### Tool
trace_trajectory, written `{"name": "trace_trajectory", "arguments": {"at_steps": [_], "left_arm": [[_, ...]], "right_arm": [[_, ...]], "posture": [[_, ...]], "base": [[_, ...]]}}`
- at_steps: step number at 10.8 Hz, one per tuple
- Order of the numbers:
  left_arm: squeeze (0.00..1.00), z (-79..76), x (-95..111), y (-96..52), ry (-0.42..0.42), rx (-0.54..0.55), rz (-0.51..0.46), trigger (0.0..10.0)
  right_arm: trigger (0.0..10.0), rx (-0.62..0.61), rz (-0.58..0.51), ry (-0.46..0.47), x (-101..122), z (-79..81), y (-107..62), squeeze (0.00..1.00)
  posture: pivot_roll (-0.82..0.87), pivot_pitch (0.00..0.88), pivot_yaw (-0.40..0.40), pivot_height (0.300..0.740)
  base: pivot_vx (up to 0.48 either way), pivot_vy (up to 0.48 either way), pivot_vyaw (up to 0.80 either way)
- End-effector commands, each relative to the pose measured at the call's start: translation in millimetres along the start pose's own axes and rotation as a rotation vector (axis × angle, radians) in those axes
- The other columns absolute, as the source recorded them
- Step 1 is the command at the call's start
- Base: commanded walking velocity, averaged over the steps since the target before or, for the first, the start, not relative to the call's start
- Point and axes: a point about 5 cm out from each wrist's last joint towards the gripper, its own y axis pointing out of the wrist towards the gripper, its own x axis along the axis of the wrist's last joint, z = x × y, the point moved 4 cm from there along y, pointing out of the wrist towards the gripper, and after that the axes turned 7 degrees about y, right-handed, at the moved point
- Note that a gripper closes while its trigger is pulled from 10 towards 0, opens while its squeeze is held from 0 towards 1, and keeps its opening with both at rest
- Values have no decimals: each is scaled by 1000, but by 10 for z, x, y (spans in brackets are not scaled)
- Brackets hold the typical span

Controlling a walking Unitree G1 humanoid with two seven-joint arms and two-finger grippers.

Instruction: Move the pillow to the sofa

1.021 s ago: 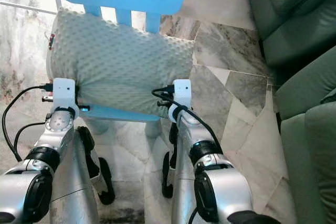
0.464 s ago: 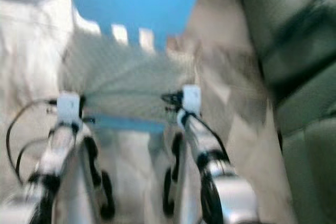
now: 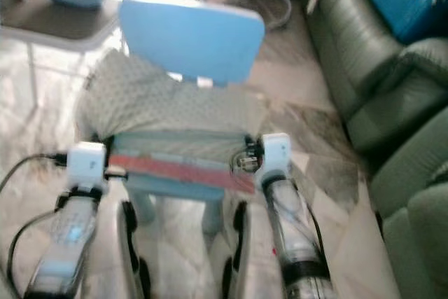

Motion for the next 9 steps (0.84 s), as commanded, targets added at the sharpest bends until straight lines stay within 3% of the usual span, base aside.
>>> {"name": "trace_trajectory", "arguments": {"at_steps": [1,2,3,4,6,9], "left_arm": [[0,197,22,-54,28,72,16,9020],[0,169,-40,-103,22,64,60,10000],[0,132,-47,-76,59,56,55,10000],[0,135,-33,18,22,49,68,10000],[0,105,35,29,29,15,65,10000],[0,-103,65,24,-8,-18,83,10000]], "right_arm": [[2863,-97,-30,-34,121,-245,-134,0],[10000,-89,-39,-33,134,-190,-222,0],[10000,-104,-57,-9,168,-181,-250,0],[10000,-131,-38,53,147,-182,-271,0],[10000,-124,-23,38,177,-143,-321,0],[10000,-160,-34,55,263,-214,-257,0]], "posture": [[89,0,-82,515],[80,0,-80,515],[76,0,-81,515],[70,0,-76,533],[61,0,-70,567],[50,0,-54,615]], "base": [[0,0,0],[0,0,0],[0,0,0],[0,0,0],[0,0,0],[0,0,0]]}}
